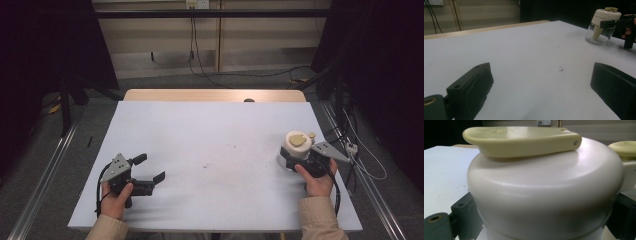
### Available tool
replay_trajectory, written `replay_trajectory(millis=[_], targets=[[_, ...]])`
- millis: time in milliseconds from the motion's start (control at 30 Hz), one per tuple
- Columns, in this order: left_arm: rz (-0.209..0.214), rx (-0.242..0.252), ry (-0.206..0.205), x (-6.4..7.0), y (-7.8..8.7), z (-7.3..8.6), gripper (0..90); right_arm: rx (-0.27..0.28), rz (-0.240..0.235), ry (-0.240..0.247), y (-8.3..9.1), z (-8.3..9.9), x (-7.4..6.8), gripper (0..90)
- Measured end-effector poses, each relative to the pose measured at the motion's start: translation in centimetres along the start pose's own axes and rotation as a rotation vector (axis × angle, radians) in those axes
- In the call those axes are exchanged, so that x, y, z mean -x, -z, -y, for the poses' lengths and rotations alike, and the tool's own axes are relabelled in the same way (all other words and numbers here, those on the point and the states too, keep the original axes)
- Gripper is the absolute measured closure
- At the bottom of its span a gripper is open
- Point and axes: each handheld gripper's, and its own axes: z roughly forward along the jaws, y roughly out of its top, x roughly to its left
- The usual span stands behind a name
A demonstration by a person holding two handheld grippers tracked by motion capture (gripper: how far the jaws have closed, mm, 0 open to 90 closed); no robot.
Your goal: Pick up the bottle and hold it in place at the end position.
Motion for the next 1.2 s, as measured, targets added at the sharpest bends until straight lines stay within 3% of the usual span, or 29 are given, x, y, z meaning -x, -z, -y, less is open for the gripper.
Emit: replay_trajectory(millis=[400,933,1200], targets=[[0.000,0.013,0.007,0.1,0.0,0.0,3.6,0.005,0.006,0.007,0.1,-0.1,-0.2,6.8],[-0.001,0.017,0.003,0.1,0.0,-0.1,3.6,0.038,-0.060,-0.019,-0.1,-0.9,-1.7,6.9],[-0.001,0.017,-0.008,0.1,0.2,-0.1,3.6,0.042,-0.067,-0.004,-0.4,-1.2,-2.4,7.0]])
